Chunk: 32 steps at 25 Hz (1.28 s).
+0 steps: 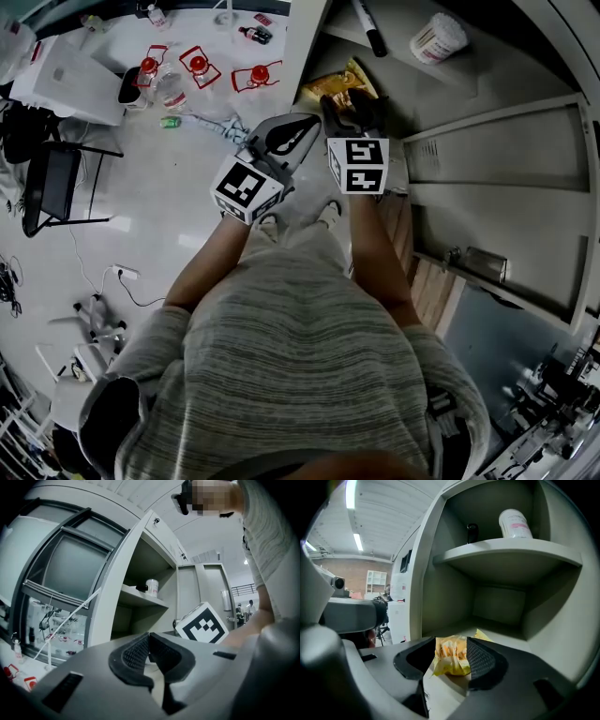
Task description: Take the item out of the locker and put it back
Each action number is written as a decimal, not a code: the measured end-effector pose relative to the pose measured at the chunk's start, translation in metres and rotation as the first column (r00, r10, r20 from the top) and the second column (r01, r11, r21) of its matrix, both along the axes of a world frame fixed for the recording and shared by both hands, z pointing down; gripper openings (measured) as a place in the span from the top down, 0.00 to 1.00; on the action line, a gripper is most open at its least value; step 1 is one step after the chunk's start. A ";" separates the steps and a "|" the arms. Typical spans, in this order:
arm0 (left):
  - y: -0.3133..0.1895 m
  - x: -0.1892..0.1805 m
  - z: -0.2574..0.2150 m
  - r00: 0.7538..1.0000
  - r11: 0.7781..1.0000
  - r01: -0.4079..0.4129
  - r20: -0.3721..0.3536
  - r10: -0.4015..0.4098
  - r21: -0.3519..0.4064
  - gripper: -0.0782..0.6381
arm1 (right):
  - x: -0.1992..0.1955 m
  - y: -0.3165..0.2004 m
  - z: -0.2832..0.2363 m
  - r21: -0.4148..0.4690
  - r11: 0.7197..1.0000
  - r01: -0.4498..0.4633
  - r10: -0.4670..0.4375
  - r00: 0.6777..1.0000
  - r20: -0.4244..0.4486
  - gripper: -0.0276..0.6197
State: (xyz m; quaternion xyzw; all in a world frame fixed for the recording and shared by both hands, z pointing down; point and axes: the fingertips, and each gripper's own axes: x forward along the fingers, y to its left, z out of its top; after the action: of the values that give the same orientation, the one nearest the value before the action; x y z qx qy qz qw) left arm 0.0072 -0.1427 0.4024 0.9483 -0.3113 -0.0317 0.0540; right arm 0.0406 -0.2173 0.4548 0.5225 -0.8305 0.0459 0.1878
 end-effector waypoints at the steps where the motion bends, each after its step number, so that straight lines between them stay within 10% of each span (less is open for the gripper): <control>1: 0.000 0.001 0.000 1.000 1.000 -0.002 0.000 0.002 0.001 0.88 | 0.001 0.000 -0.002 0.004 1.000 -0.003 0.003 1.000 0.002 0.64; 32: 0.005 0.014 -0.033 0.999 0.997 -0.048 -0.013 0.049 0.060 0.88 | 0.017 0.011 -0.171 0.316 0.947 -0.056 0.009 0.989 0.148 0.64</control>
State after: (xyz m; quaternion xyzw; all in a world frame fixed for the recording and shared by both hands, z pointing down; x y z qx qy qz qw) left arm 0.0211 -0.1376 0.3690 0.9565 -0.2866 -0.0465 0.0286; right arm 0.0573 -0.2065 0.2841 0.5548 -0.8297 -0.0480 0.0392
